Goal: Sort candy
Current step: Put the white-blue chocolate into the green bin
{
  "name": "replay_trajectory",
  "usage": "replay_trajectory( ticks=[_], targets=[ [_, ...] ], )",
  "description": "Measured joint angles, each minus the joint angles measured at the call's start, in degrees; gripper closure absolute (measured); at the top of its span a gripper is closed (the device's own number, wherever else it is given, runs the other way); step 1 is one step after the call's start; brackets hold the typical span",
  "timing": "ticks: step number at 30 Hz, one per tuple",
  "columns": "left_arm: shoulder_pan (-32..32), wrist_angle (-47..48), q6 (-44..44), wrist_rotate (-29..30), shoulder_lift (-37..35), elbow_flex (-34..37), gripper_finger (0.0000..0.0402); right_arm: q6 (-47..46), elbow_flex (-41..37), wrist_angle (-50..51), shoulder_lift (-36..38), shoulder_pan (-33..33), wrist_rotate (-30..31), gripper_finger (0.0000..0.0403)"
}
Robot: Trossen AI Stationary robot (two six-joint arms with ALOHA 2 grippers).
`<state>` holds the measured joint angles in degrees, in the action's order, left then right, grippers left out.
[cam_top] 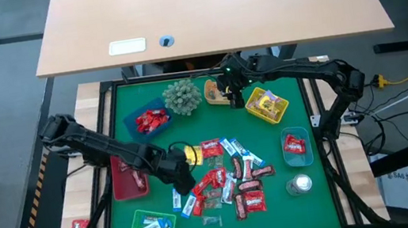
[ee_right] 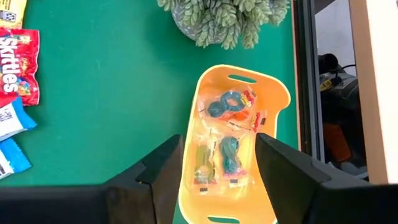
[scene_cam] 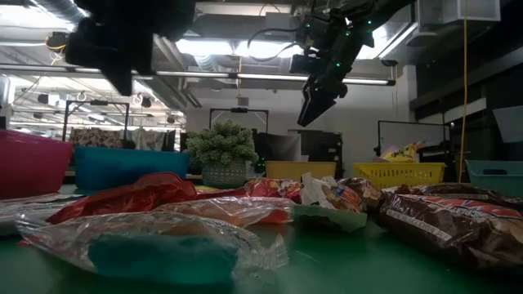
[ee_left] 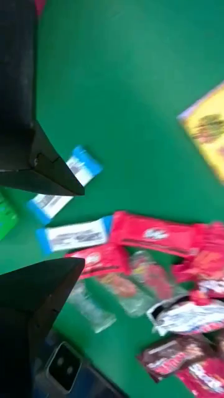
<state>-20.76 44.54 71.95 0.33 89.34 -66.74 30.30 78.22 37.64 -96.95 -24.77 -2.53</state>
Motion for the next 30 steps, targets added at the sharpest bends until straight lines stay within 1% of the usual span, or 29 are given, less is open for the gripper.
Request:
replay_trajectory(
  ticks=[7, 15, 19, 22, 25, 30],
  targets=[
    [-4.25, 0.48, 9.14, -0.88, 1.27, 0.00, 0.0243, 0.00, 0.00, -0.01, 0.00, 0.00, -0.01, 0.0203],
    [-7.35, -0.07, 17.55, -1.68, 5.49, 0.00, 0.0243, 0.00, 0.00, -0.02, 0.00, 0.00, -0.68, 0.0203],
    [-7.68, -0.12, 21.87, -2.06, 7.82, 0.01, 0.0244, -0.01, 0.00, 0.00, 0.00, 0.00, -1.56, 0.0203],
    [-7.75, -0.18, 24.70, -3.55, 9.19, 0.02, 0.0245, -0.02, 0.00, -0.03, 0.00, 0.00, -1.56, 0.0203],
    [-7.75, -0.31, 25.67, -4.66, 10.71, 0.02, 0.0245, -0.02, 0.00, -0.03, 0.00, 0.00, -1.56, 0.0203],
    [-7.80, -0.59, 27.96, -4.89, 13.18, 0.01, 0.0245, 0.00, 0.00, -0.04, 0.00, 0.00, -1.56, 0.0203]
  ],
)
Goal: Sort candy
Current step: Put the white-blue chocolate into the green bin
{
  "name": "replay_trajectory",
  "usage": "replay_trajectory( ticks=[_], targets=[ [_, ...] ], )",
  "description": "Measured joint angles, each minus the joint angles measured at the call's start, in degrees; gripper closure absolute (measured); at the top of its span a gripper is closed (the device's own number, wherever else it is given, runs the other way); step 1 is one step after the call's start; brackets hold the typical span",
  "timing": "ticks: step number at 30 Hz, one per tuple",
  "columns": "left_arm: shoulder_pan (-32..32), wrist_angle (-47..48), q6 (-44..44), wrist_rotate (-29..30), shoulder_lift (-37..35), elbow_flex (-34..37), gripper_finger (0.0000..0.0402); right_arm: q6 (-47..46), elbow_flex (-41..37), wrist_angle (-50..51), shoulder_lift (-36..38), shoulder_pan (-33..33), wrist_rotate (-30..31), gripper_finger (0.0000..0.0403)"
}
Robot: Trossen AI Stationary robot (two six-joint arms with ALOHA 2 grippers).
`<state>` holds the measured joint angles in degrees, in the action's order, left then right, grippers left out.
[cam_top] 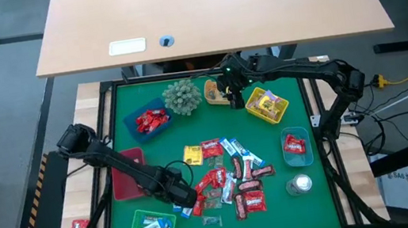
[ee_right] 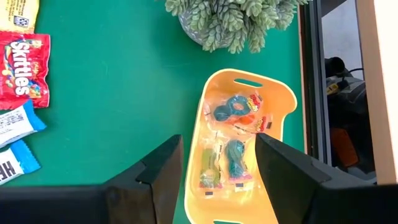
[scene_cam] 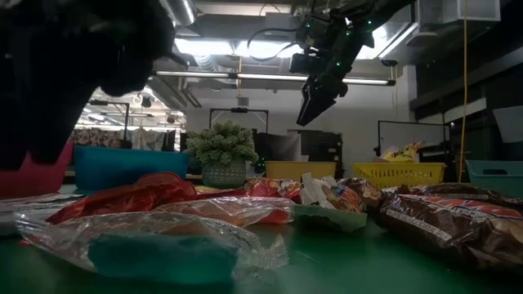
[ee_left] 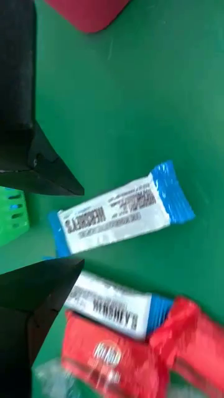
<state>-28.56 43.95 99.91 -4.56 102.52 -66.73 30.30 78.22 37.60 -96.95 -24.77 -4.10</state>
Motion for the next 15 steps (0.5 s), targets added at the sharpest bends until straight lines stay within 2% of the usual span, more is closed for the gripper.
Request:
replay_trajectory(
  ticks=[15],
  targets=[
    [0.02, -0.25, 2.01, 3.84, 1.78, 0.01, 0.0246, -0.02, 0.00, -0.02, 0.00, 0.00, 0.00, 0.0203]
  ],
)
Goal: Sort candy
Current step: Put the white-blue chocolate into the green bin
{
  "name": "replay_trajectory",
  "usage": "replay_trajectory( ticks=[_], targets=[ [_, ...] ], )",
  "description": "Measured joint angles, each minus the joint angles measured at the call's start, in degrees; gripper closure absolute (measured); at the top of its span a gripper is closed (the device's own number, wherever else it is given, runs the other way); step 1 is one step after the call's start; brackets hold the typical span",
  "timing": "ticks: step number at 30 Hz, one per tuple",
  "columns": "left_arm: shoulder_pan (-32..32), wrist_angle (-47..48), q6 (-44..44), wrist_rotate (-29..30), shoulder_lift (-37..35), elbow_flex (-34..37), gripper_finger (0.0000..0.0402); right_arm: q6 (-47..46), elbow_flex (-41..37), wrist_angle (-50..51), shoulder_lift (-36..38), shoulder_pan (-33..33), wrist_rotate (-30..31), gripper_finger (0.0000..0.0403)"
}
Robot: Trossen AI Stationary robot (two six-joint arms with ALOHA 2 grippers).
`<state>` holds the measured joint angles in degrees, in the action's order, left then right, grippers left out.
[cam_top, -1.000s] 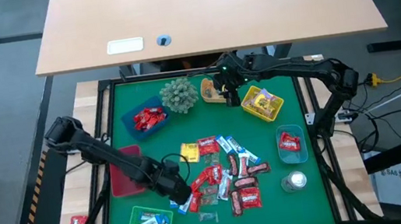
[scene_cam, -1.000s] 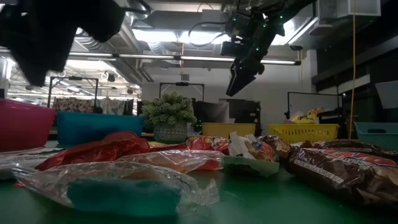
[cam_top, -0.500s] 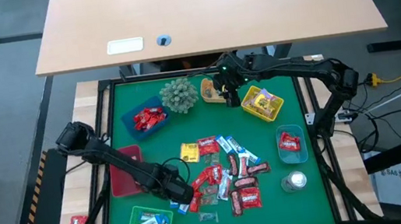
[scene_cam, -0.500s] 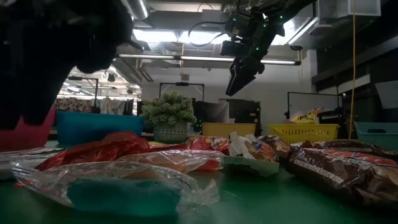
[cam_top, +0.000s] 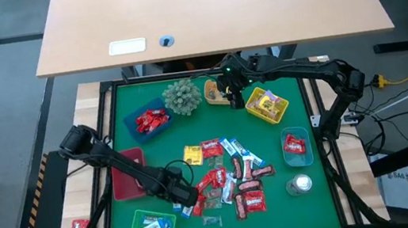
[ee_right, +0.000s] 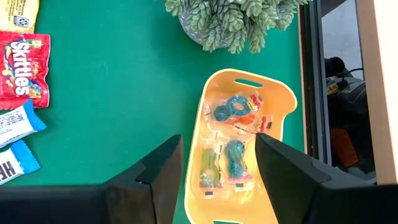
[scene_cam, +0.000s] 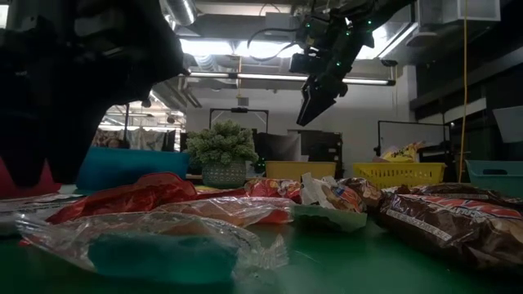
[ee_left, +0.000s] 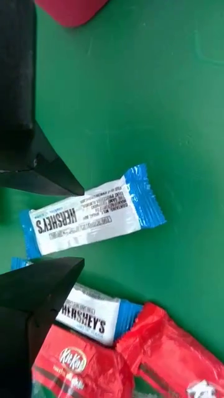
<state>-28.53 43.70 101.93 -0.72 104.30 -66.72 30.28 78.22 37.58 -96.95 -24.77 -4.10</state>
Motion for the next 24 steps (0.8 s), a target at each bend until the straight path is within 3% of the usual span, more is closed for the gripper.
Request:
replay_trajectory(
  ticks=[17, 24],
  targets=[
    [0.06, -0.85, -1.04, -0.18, 3.81, -0.15, 0.0247, 0.00, 0.00, -0.07, 0.00, 0.00, -0.01, 0.0203],
    [0.06, -0.72, -1.97, -0.26, 3.86, -0.13, 0.0281, 0.00, 0.00, -0.04, 0.00, 0.00, -0.02, 0.0203]
  ],
)
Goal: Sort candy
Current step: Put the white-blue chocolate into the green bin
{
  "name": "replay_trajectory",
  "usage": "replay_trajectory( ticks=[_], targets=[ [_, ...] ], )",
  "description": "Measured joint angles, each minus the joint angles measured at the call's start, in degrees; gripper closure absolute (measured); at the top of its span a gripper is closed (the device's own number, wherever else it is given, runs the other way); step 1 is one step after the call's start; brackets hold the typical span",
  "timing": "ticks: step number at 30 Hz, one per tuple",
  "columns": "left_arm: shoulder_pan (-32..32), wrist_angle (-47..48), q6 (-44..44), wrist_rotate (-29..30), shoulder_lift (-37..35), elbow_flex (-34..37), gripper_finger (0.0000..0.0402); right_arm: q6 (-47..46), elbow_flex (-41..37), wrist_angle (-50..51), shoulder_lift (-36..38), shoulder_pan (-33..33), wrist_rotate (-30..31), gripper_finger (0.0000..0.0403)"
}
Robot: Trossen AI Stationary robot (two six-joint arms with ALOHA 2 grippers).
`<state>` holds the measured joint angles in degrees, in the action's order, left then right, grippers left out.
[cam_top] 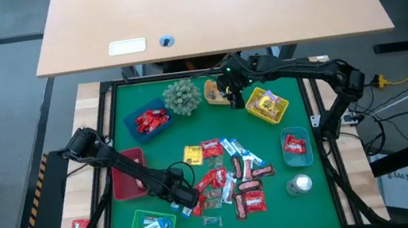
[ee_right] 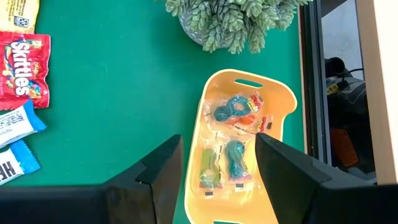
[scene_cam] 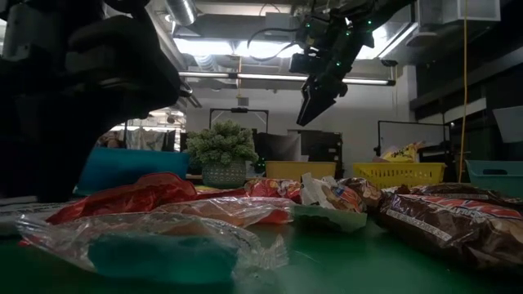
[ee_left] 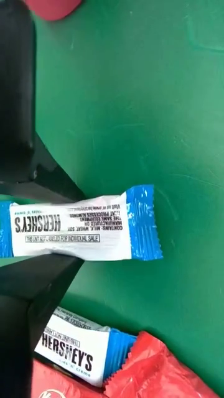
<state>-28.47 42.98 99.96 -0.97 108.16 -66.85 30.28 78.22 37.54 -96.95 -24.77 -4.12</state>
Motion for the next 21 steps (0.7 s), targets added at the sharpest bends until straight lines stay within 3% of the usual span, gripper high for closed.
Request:
replay_trajectory(
  ticks=[5, 21],
  targets=[
    [0.15, 0.00, -0.06, -0.09, 0.00, 0.00, 0.0306, -1.71, 0.00, 0.05, 0.00, 0.00, 0.00, 0.0203],
    [0.71, -0.49, -3.19, 0.09, -3.29, 0.24, 0.0311, -2.99, 0.00, 0.37, 0.00, 0.00, 0.02, 0.0203]
  ],
)
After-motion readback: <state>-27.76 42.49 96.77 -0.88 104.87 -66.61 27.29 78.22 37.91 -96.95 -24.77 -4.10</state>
